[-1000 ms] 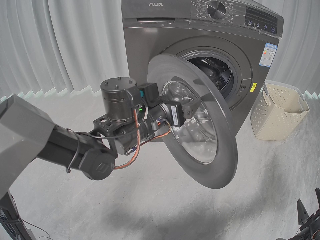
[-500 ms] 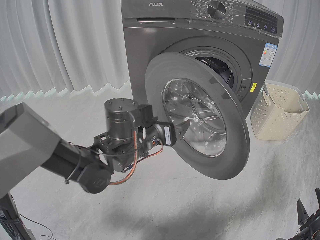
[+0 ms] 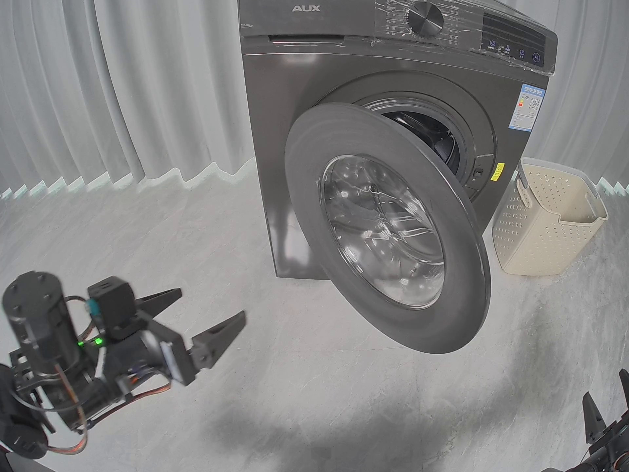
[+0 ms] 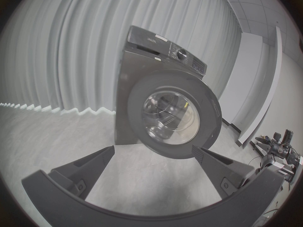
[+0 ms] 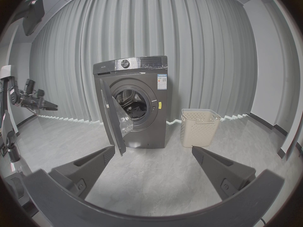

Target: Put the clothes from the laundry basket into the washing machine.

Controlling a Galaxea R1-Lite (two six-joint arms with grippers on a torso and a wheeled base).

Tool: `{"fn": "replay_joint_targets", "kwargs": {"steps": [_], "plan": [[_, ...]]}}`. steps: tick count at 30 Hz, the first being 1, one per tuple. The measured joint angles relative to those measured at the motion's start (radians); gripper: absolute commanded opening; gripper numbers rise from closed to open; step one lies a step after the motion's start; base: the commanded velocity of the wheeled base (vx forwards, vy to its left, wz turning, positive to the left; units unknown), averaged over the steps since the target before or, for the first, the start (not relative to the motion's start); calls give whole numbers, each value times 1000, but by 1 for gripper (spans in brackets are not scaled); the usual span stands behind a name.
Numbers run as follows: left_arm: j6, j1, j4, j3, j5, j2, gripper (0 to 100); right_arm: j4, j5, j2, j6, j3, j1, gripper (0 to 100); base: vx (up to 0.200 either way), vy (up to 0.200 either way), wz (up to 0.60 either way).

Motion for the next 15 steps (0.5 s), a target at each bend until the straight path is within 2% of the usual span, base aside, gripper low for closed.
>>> {"fn": "replay_joint_targets", "kwargs": {"steps": [6, 10, 15], "plan": [[18, 69, 113, 153, 29, -295, 100, 0, 3, 0, -7, 0, -1, 100, 0, 0, 0], [28, 147, 260, 210, 34, -499, 100, 0, 14, 0, -20, 0, -2, 100, 0, 0, 0], [39, 282, 483, 253, 13, -748, 100, -1, 26, 0, -33, 0, -2, 100, 0, 0, 0]]}}
